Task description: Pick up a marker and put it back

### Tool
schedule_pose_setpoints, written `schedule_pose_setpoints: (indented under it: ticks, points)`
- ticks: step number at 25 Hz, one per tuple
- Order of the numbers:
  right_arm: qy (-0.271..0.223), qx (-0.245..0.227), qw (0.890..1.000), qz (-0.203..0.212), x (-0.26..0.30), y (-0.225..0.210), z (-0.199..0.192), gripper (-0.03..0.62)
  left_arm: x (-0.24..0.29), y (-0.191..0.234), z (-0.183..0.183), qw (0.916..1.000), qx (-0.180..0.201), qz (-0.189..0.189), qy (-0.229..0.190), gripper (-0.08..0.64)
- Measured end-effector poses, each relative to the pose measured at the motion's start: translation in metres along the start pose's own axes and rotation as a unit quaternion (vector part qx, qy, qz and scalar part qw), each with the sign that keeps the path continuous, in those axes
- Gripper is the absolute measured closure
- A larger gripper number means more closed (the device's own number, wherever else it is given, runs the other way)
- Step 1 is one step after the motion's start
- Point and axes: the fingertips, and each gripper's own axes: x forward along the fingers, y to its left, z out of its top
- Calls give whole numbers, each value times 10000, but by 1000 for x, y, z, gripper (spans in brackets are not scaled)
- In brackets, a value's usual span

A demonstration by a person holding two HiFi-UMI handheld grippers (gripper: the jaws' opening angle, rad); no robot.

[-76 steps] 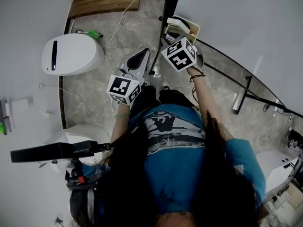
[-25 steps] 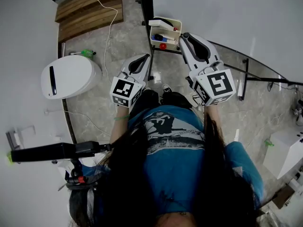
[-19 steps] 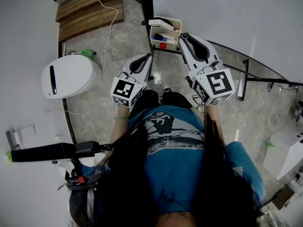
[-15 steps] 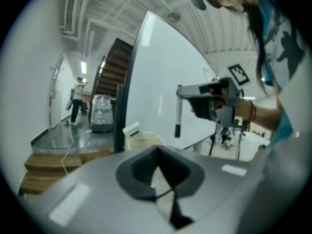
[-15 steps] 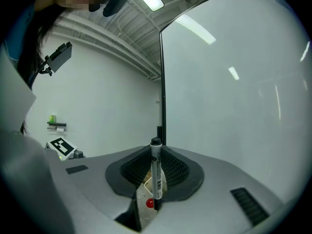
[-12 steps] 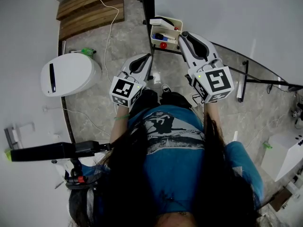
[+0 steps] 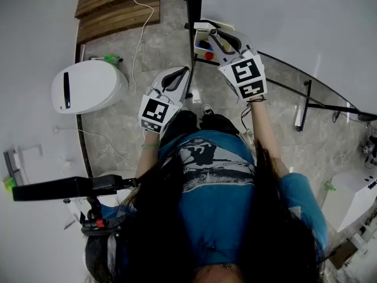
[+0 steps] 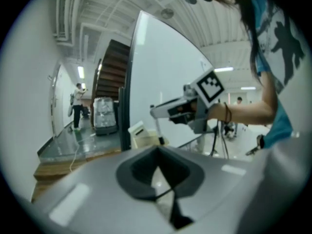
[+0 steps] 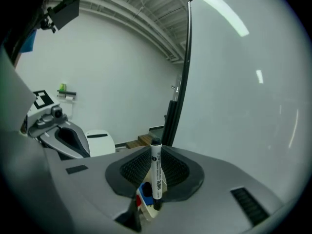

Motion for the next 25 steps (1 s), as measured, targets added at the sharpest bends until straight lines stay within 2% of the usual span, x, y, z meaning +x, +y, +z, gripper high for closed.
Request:
schedule_pose_setpoints:
  ticks: [2,5,10,13,19,25]
  points:
    - [285,-256,9992,69,15,5,-15,523,0,0,0,9999,153,20,34,557]
    - [770,-582,9952,147,31,10,-40,523,-1,2,-2,9999,147,46,48,557]
    - [1180,-495,9914,289,42,15,-69,522,-4,4,-8,9999,-8,63,98,557]
    - [1275,-512,9899,339,45,19,-75,522,-3,3,-12,9997,-162,11,154,557]
    - [1447,-572,9869,433,51,25,-80,515,-1,-1,-12,9997,-203,-39,136,557]
    - [1169,-85,9925,346,42,22,-69,485,-3,2,-11,9993,-373,32,68,557]
